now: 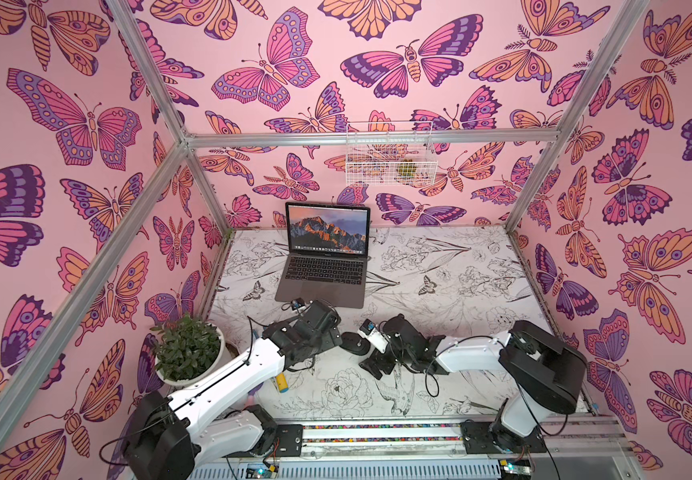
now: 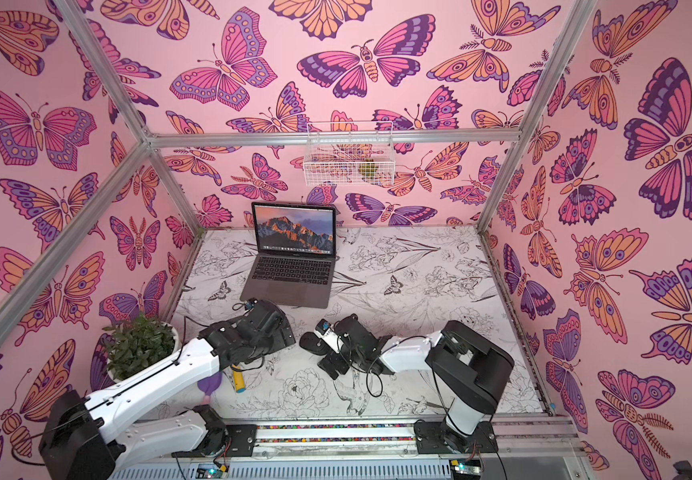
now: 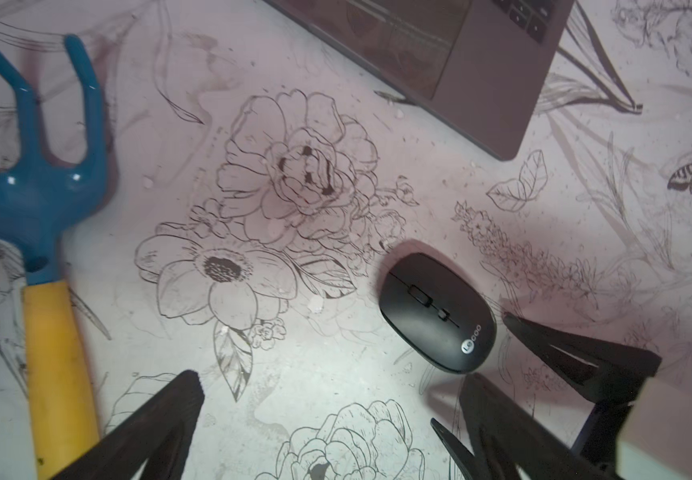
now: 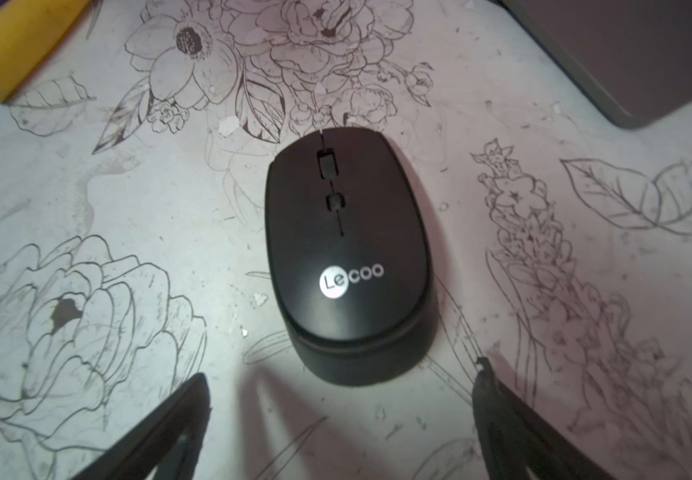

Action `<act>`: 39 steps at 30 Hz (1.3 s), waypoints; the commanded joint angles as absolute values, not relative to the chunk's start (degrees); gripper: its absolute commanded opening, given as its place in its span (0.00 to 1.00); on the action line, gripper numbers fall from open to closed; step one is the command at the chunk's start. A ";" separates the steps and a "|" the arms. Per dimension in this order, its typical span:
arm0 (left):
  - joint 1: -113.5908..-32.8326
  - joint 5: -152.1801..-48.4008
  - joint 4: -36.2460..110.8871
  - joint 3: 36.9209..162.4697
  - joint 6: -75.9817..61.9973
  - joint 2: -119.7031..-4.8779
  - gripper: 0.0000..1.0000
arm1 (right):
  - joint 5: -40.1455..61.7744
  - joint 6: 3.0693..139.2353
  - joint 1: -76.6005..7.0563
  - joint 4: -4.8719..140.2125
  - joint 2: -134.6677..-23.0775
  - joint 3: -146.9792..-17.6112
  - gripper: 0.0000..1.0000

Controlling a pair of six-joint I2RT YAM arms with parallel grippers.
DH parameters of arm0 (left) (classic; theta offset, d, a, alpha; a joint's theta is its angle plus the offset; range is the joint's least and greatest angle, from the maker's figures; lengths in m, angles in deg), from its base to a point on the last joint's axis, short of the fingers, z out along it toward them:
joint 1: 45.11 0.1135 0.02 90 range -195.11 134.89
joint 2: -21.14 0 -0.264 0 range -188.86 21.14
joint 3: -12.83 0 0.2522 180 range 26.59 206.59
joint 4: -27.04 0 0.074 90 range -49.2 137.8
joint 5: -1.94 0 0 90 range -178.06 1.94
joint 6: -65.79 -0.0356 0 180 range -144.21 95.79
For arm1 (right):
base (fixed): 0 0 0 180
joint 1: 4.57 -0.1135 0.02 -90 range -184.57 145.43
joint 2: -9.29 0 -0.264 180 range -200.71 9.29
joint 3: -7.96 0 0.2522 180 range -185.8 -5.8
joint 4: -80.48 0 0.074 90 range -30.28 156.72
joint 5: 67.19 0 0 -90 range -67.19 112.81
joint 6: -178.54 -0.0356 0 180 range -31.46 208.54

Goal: Insert the wireless mouse receiver into the laptop
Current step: Pick up the mouse from the center of the board.

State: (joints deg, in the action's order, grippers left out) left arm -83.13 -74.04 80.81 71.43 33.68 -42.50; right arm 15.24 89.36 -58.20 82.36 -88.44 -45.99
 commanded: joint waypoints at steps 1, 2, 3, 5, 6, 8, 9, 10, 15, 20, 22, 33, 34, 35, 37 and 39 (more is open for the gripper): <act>-80.98 -71.58 84.04 70.20 31.94 -40.73 1.00 | 14.09 95.00 -58.27 80.74 -90.97 -48.59 0.97; -80.53 -71.70 84.04 70.06 31.94 -40.36 1.00 | 13.95 95.36 -58.28 80.57 -91.46 -49.05 0.96; -80.19 -71.71 83.79 69.78 31.90 -39.98 1.00 | 13.62 95.77 -58.19 80.28 -92.19 -49.51 0.96; -79.83 -71.80 83.08 69.02 31.78 -39.51 1.00 | 13.16 96.35 -58.18 79.92 -93.49 -50.29 0.93; -79.73 -72.04 82.68 68.70 31.58 -39.42 1.00 | 12.94 96.58 -58.17 79.86 -94.23 -50.73 0.93; -79.51 -72.58 81.86 68.25 31.08 -39.42 1.00 | 12.62 96.54 -58.05 80.18 -95.51 -51.32 0.90; -79.46 -72.81 81.56 68.10 31.02 -39.50 1.00 | 12.66 96.62 -58.01 80.36 -96.16 -51.57 0.89; -79.37 -72.98 81.28 67.92 30.86 -39.66 1.00 | 12.92 96.56 -58.05 80.96 -96.61 -51.55 0.87; -79.11 -74.28 78.47 67.38 27.60 -39.53 1.00 | 13.48 97.19 -57.92 82.92 -97.59 -50.91 0.71; -78.82 -75.17 74.82 65.61 24.08 -37.77 1.00 | 13.53 96.98 -57.67 82.28 -95.46 -49.30 0.50; -78.68 -76.27 71.91 64.26 22.08 -36.37 1.00 | 13.17 95.91 -57.19 81.95 -93.11 -48.49 0.40; -78.32 -85.25 32.60 55.45 -4.67 -30.85 1.00 | 5.07 87.07 -42.96 63.10 -70.64 -50.48 0.00; -78.33 -88.72 24.48 53.17 -9.81 -31.25 1.00 | 2.40 85.29 -40.07 60.54 -68.87 -51.42 0.00; -78.34 -92.21 16.79 51.05 -14.75 -32.19 1.00 | -0.13 83.56 -36.90 56.92 -67.33 -52.78 0.00; -78.49 -98.66 7.62 49.40 -23.95 -34.88 1.00 | -3.69 81.58 -31.90 49.33 -65.19 -56.20 0.00; -79.84 -102.53 5.78 50.24 -34.25 -38.03 1.00 | -4.37 81.24 -28.74 40.29 -63.83 -60.43 0.00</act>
State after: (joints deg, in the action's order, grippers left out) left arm -78.94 -92.44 22.54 50.51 -15.22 -35.66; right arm 1.73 85.31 -31.57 55.56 -66.02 -55.52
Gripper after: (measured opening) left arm 0.998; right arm 0.612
